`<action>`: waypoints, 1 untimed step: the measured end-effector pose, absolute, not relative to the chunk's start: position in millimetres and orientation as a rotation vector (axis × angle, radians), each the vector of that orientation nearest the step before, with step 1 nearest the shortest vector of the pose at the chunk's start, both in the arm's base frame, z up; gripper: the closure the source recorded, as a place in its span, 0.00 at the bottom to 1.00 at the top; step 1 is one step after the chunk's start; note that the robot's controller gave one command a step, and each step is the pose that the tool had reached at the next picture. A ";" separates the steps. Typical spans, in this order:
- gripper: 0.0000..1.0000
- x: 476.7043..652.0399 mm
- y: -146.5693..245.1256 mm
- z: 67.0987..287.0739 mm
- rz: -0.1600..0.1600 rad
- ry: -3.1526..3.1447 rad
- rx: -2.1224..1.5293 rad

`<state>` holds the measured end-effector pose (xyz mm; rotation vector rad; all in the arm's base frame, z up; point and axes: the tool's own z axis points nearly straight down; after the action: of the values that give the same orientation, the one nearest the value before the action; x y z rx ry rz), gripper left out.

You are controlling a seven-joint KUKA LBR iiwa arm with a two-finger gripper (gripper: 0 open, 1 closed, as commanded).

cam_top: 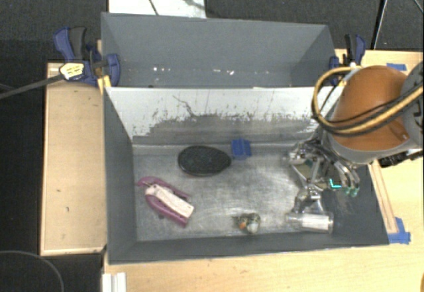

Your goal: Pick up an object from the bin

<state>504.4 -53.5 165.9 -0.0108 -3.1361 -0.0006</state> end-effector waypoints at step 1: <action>0.00 554.5 -131.7 71.2 -0.011 -3.140 0.233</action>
Offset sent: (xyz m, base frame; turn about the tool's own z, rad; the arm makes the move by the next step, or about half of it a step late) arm 0.0473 -0.0804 -0.0954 -0.1603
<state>554.5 -131.7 71.2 0.2328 -3.1397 -0.0107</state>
